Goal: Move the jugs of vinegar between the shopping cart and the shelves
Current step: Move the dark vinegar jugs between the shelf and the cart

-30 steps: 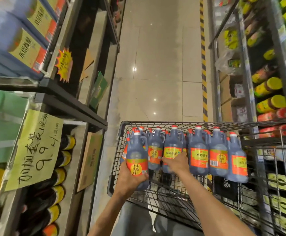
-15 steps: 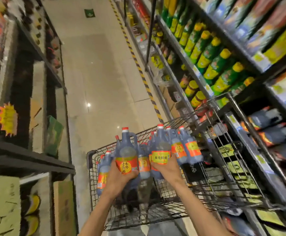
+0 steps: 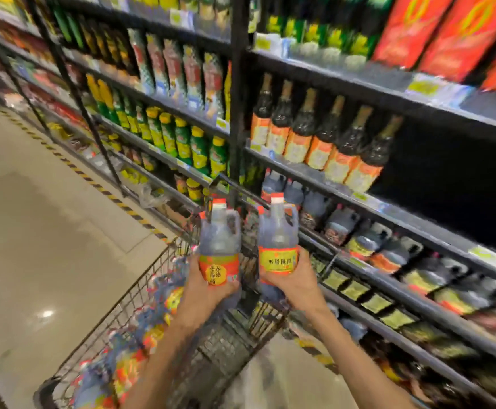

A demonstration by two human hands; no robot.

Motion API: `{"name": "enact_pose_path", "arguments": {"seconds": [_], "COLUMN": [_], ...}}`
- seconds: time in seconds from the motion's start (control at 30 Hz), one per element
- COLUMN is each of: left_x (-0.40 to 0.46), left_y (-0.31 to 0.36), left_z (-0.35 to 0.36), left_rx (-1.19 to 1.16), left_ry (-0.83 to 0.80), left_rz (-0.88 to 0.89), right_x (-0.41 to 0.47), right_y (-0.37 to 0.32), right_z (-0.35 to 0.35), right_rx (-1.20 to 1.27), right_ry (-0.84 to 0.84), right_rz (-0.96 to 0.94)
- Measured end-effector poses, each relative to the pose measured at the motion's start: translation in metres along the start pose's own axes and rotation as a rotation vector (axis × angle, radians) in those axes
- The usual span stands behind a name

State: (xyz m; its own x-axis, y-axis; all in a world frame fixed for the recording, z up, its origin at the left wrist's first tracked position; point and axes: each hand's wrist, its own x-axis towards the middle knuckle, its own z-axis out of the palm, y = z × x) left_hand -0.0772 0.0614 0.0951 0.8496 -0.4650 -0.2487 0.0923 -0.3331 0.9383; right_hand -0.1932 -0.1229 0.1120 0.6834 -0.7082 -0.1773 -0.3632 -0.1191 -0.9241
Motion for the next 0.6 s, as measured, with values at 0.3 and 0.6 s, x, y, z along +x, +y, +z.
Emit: {"name": "enact_pose_path", "arguments": {"seconds": [0.3,0.6], "left_x": [-0.073,-0.129], "left_y": [0.080,0.127], "left_z": [0.191,0.365], "left_rx": [-0.001,0.043], "left_ry": [-0.280,-0.553], "left_rz": [0.193,0.279], "right_x": [-0.059,-0.130], "right_y": [0.037,0.087], "right_z": [-0.214,-0.388], "right_rx": [0.090,0.166], "right_ry": [0.234,0.438], "right_rz": [-0.052,0.002]}}
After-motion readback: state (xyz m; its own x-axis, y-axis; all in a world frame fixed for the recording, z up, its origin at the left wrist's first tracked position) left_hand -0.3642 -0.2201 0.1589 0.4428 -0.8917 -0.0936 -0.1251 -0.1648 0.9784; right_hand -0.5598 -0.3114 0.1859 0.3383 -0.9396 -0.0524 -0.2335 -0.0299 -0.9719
